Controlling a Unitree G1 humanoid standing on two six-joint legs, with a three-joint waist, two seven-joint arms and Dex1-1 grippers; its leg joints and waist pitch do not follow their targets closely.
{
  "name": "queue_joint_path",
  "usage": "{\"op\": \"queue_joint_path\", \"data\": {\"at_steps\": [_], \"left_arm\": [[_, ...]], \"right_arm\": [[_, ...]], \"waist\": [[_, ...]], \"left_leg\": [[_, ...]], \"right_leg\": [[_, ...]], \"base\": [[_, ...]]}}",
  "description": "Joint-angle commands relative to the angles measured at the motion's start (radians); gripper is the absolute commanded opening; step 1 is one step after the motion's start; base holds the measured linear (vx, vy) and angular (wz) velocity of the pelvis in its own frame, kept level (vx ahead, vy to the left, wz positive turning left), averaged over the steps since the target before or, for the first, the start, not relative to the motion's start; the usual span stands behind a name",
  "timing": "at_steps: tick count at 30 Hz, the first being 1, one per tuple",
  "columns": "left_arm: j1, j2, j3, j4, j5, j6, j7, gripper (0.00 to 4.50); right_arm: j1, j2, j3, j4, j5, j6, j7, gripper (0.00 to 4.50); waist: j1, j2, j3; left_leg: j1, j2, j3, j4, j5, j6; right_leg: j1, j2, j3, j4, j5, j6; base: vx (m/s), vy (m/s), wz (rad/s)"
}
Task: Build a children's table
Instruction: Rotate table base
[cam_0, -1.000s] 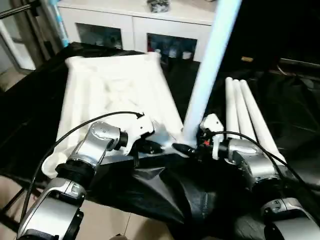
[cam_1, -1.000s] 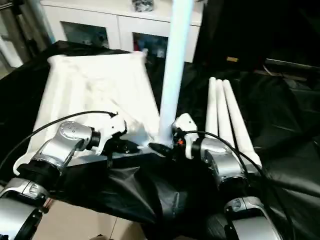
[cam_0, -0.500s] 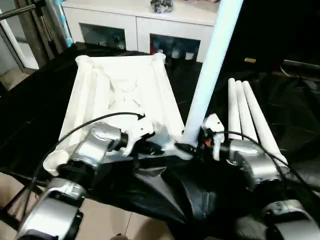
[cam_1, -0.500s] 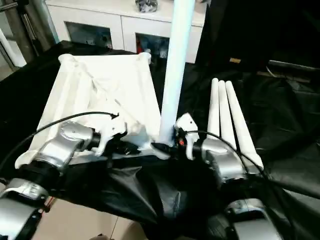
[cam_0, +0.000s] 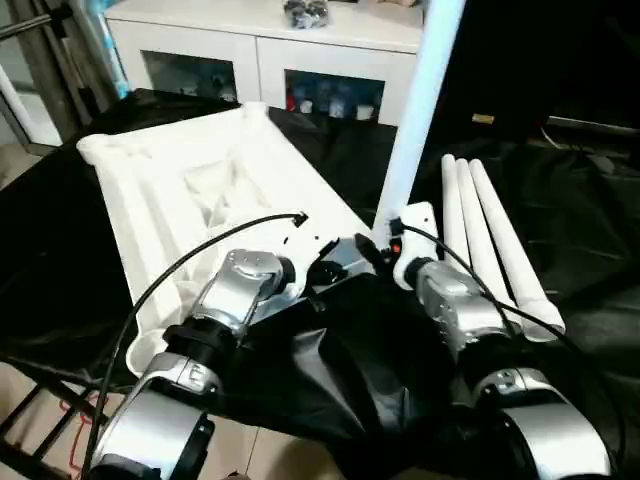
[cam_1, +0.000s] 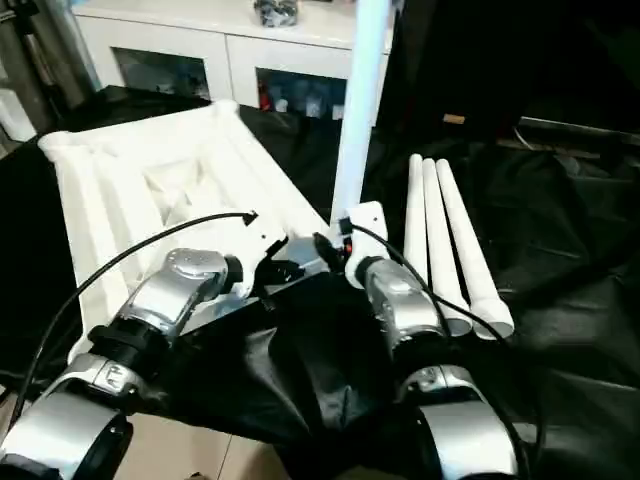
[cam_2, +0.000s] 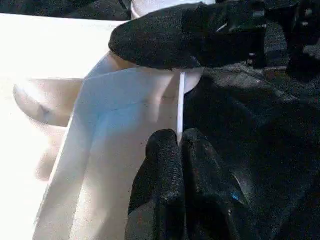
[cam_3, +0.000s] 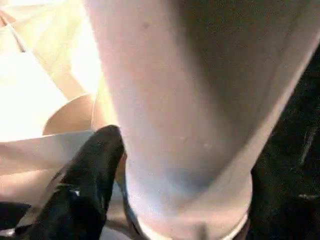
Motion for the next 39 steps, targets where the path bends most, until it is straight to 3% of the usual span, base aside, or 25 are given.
{"op": "queue_joint_path", "data": {"at_steps": [1,5,6,8,9,10,11,12,13,16,17,18,23,24,25,26,27,28,29,30,31,34,35,36,39], "left_arm": [[-0.027,-0.022,0.016,0.005,-0.005,0.005,0.053,0.00],[-0.061,-0.034,0.035,0.068,0.001,0.010,0.125,0.00],[-0.066,-0.036,0.039,0.076,0.001,0.009,0.135,0.00],[-0.099,-0.050,0.063,0.126,-0.004,-0.017,0.203,0.00],[-0.099,-0.050,0.063,0.126,-0.004,-0.017,0.203,0.00],[-0.117,-0.062,0.075,0.153,-0.014,-0.037,0.224,0.00],[-0.121,-0.064,0.077,0.160,-0.016,-0.042,0.229,0.00],[-0.123,-0.066,0.078,0.164,-0.017,-0.044,0.231,0.00],[-0.130,-0.073,0.080,0.180,-0.017,-0.091,0.255,0.00],[-0.136,-0.075,0.082,0.193,-0.027,-0.154,0.236,0.00],[-0.137,-0.072,0.080,0.189,-0.036,-0.156,0.204,0.45],[-0.137,-0.071,0.080,0.188,-0.037,-0.156,0.202,0.56],[-0.135,-0.050,0.086,0.140,-0.041,-0.184,0.182,0.77],[-0.135,-0.050,0.086,0.140,-0.041,-0.184,0.182,0.77],[-0.136,-0.042,0.088,0.136,-0.039,-0.187,0.190,0.77],[-0.137,-0.036,0.092,0.133,-0.038,-0.190,0.197,0.77],[-0.137,-0.027,0.098,0.126,-0.038,-0.194,0.209,0.77],[-0.133,0.006,0.113,0.094,-0.037,-0.184,0.223,0.77],[-0.123,0.048,0.131,0.048,-0.031,-0.161,0.240,0.77],[-0.123,0.048,0.131,0.048,-0.031,-0.161,0.240,0.77],[-0.107,0.103,0.149,-0.009,-0.020,-0.130,0.250,0.77],[-0.056,0.217,0.176,-0.128,0.023,-0.064,0.254,0.77],[-0.055,0.219,0.176,-0.130,0.024,-0.063,0.253,0.77],[-0.036,0.253,0.182,-0.167,0.039,-0.037,0.250,0.77],[0.032,0.353,0.211,-0.280,0.088,0.075,0.236,0.77]], "right_arm": [[0.026,0.017,0.018,0.040,-0.021,-0.011,-0.047,3.76],[0.051,-0.017,-0.060,-0.050,0.036,-0.003,-0.064,3.76],[0.057,-0.021,-0.065,-0.065,0.041,0.001,-0.060,3.76],[0.107,-0.044,-0.082,-0.180,0.064,0.035,-0.030,3.76],[0.107,-0.044,-0.082,-0.180,0.064,0.035,-0.030,3.76],[0.142,-0.056,-0.080,-0.250,0.076,0.062,-0.017,3.76],[0.149,-0.057,-0.078,-0.262,0.078,0.067,-0.018,3.76],[0.153,-0.058,-0.077,-0.269,0.079,0.070,-0.018,3.76],[0.186,-0.060,-0.062,-0.339,0.084,0.097,-0.007,3.76],[0.226,-0.057,-0.038,-0.435,0.089,0.142,0.014,3.76],[0.238,-0.057,-0.023,-0.469,0.085,0.161,0.026,3.86],[0.241,-0.057,-0.019,-0.475,0.084,0.165,0.028,3.86],[0.238,-0.066,0.034,-0.504,0.053,0.225,0.051,3.86],[0.238,-0.066,0.034,-0.504,0.053,0.225,0.051,3.86],[0.239,-0.066,0.040,-0.515,0.052,0.237,0.053,3.86],[0.238,-0.066,0.042,-0.515,0.049,0.242,0.050,3.86],[0.236,-0.067,0.046,-0.516,0.044,0.248,0.047,3.86],[0.223,-0.068,0.055,-0.497,0.030,0.253,0.040,3.86],[0.211,-0.069,0.069,-0.477,0.010,0.259,0.033,3.86],[0.211,-0.069,0.069,-0.477,0.010,0.259,0.033,3.86],[0.204,-0.070,0.085,-0.469,-0.003,0.274,0.026,3.86],[0.206,-0.068,0.105,-0.476,-0.010,0.300,0.023,3.86],[0.206,-0.068,0.106,-0.476,-0.010,0.301,0.023,3.86],[0.208,-0.067,0.110,-0.478,-0.011,0.308,0.025,3.86],[0.211,-0.065,0.123,-0.472,-0.021,0.322,0.033,3.86]], "waist": [[-0.002,0.003,-0.055],[0.001,0.001,-0.056],[0.003,0.013,-0.059],[0.002,0.003,-0.061],[0.004,0.001,-0.061],[0.004,0.015,-0.066],[-0.002,0.004,-0.067],[-0.002,0.004,-0.067],[-0.002,0.012,-0.067],[-0.006,0.011,-0.065],[-0.007,0.012,-0.063],[-0.007,0.012,-0.063],[0.000,0.018,-0.060],[-0.001,0.002,-0.060],[0.003,0.013,-0.059],[0.003,0.012,-0.059],[0.002,-0.001,-0.059],[0.004,0.006,-0.059],[0.005,-0.005,-0.061],[0.002,-0.001,-0.061],[0.001,-0.005,-0.058],[-0.004,0.003,-0.057],[-0.002,-0.003,-0.057],[-0.002,0.002,-0.057],[-0.002,-0.002,-0.055]], "left_leg": [[0.000,0.049,-0.013,-0.065,-0.190,0.043],[-0.001,0.048,-0.013,-0.064,-0.173,0.054],[0.001,0.047,-0.013,-0.062,-0.160,0.059],[-0.006,0.044,-0.013,-0.059,-0.132,0.075],[-0.008,0.043,-0.012,-0.057,-0.117,0.085],[-0.012,0.042,-0.016,-0.054,-0.070,0.104],[-0.013,0.043,-0.015,-0.051,-0.067,0.115],[-0.013,0.043,-0.015,-0.051,-0.067,0.115],[-0.015,0.038,-0.012,-0.046,-0.053,0.136],[-0.017,0.039,-0.014,-0.047,-0.050,0.155],[-0.016,0.040,-0.013,-0.047,-0.062,0.150],[-0.016,0.040,-0.013,-0.047,-0.062,0.150],[-0.010,0.050,-0.014,-0.050,-0.083,0.124],[-0.011,0.050,-0.013,-0.050,-0.084,0.124],[-0.010,0.049,-0.014,-0.050,-0.085,0.116],[-0.011,0.048,-0.014,-0.050,-0.085,0.115],[-0.011,0.049,-0.013,-0.051,-0.084,0.115],[-0.011,0.048,-0.014,-0.051,-0.078,0.112],[-0.012,0.052,-0.015,-0.051,-0.071,0.104],[-0.017,0.048,-0.017,-0.051,-0.061,0.101],[-0.011,0.051,-0.014,-0.051,-0.065,0.090],[-0.011,0.053,-0.014,-0.051,-0.051,0.079],[-0.008,0.055,-0.014,-0.052,-0.047,0.076],[-0.005,0.054,-0.011,-0.051,-0.043,0.072],[-0.006,0.055,-0.011,-0.052,-0.032,0.065]], "right_leg": [[0.050,-0.091,0.056,-0.088,-0.231,-0.204],[0.052,-0.089,0.057,-0.085,-0.204,-0.197],[0.053,-0.087,0.057,-0.081,-0.168,-0.201],[0.060,-0.083,0.056,-0.078,-0.109,-0.206],[0.063,-0.082,0.056,-0.078,-0.084,-0.202],[0.067,-0.084,0.054,-0.068,-0.014,-0.219],[0.066,-0.085,0.053,-0.066,0.015,-0.230],[0.066,-0.085,0.053,-0.066,0.015,-0.230],[0.066,-0.082,0.052,-0.071,0.028,-0.233],[0.067,-0.085,0.048,-0.072,0.000,-0.233],[0.066,-0.085,0.048,-0.076,-0.037,-0.234],[0.066,-0.085,0.048,-0.076,-0.037,-0.234],[0.058,-0.086,0.052,-0.073,-0.064,-0.245],[0.059,-0.085,0.052,-0.074,-0.062,-0.244],[0.058,-0.089,0.053,-0.071,-0.066,-0.242],[0.059,-0.088,0.053,-0.071,-0.065,-0.239],[0.060,-0.087,0.053,-0.071,-0.064,-0.236],[0.060,-0.089,0.053,-0.068,-0.065,-0.234],[0.061,-0.092,0.053,-0.063,-0.063,-0.234],[0.064,-0.091,0.053,-0.059,-0.058,-0.234],[0.058,-0.092,0.053,-0.062,-0.069,-0.227],[0.057,-0.089,0.054,-0.055,-0.046,-0.229],[0.057,-0.091,0.055,-0.052,-0.037,-0.230],[0.052,-0.088,0.056,-0.051,-0.030,-0.231],[0.050,-0.086,0.056,-0.048,-0.019,-0.231]], "base": [[0.000,0.000,0.00],[0.000,0.000,0.00],[0.000,0.000,0.00],[0.000,0.000,0.00],[0.000,0.000,0.00],[0.000,0.000,0.00],[0.000,0.000,0.00],[0.000,0.000,0.00],[0.000,0.000,0.00],[0.000,0.000,0.00],[0.000,0.000,0.00],[0.000,0.000,0.00],[0.000,0.000,0.00],[0.000,0.000,0.00],[0.000,0.000,0.00],[0.000,0.000,0.00],[0.000,0.000,0.00],[0.000,0.000,0.00],[0.000,0.000,0.00],[0.000,0.000,0.00],[0.000,0.000,0.00],[0.000,0.000,0.00],[0.000,0.000,0.00],[0.000,0.000,0.00],[0.000,0.000,0.00]]}}
